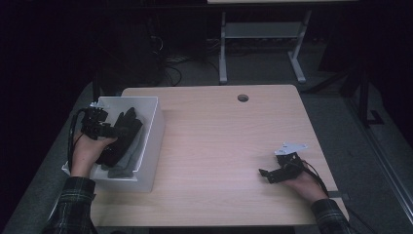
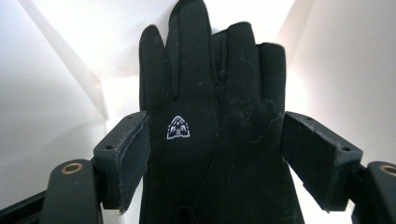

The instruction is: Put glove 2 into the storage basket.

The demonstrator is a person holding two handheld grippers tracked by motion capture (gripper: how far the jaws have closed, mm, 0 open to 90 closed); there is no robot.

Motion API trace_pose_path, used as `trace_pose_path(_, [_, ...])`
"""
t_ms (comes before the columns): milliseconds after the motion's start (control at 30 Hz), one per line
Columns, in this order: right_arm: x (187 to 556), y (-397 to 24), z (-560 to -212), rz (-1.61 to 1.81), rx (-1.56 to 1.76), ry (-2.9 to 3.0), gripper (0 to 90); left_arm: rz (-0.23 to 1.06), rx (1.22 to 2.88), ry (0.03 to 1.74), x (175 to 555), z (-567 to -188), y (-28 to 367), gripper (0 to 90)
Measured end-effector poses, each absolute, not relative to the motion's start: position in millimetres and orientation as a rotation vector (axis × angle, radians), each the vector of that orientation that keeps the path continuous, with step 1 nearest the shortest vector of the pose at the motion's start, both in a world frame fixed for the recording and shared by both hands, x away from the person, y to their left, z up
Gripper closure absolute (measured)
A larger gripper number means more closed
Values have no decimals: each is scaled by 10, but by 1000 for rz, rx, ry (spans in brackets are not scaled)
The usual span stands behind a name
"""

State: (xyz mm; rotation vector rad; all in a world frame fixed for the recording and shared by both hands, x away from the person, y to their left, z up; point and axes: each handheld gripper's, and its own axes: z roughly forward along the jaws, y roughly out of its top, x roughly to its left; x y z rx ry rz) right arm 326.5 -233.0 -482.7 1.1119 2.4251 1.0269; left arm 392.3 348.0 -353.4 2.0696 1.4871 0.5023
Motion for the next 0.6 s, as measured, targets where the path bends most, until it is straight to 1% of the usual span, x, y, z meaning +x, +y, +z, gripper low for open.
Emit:
trace_pose_path(267, [3264, -2330, -4828, 1028, 1112, 2424, 43, 500, 2078, 1398, 3893, -3372, 3289, 236])
trace_pose_path(600, [3264, -2330, -4830, 1031, 1111, 2422, 43, 470, 2087, 1246, 3899, -3169, 2875, 234])
